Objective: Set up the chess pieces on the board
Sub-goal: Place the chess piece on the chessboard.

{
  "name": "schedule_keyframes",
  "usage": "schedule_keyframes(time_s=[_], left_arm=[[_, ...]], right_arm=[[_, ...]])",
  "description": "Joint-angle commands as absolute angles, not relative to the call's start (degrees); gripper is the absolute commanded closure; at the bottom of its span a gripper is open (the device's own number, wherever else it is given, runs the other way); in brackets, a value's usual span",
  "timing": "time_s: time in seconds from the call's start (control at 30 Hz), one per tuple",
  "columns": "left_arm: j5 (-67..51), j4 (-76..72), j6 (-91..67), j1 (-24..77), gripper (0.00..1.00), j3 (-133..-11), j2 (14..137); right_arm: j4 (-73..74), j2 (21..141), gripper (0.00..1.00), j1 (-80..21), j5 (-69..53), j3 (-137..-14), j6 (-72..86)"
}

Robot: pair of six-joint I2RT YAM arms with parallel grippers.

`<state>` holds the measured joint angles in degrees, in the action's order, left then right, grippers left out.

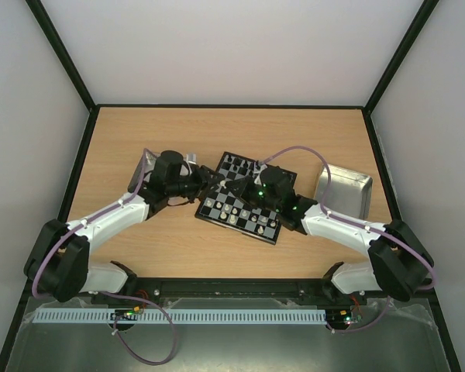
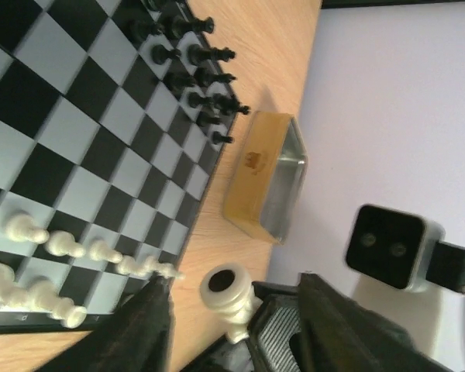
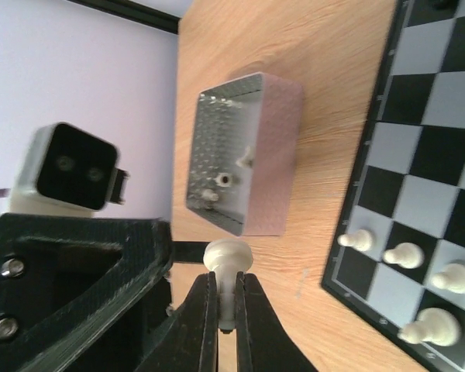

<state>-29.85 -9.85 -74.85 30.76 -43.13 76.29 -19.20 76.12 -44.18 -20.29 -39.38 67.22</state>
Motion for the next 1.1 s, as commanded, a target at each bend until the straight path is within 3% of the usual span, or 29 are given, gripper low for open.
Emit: schedule_keyframes(time_s=[0.0,0.2,0.43,0.8,1.07], left_arm=[[-26.1,-0.8,-67.0,30.8,0.49,-46.9,76.7],[-9.7,16.0,-51.3,27.9,0.4,-51.4,74.0],[-1.7,23.4,-41.2,18.6,0.39,-51.6,67.2],[0.1,26.4,-34.0,8.1,0.36,-49.5,60.3],[-1.5,25.5,-30.9,7.2,0.35,-46.3,61.4]], right_arm=[[-7.6,73.6,0.98,-44.3,-15.4,-42.5,61.4],[16.6,72.7,0.98,-44.4,-7.1,-49.1,51.7],[27.0,81.4,0.98,-45.2,-6.6,-60.9,45.2],[40.4,101.8,0.98,-54.2,-3.3,-80.6,38.7],[43.9,109.3,0.98,-56.7,-3.9,-85.7,36.8]])
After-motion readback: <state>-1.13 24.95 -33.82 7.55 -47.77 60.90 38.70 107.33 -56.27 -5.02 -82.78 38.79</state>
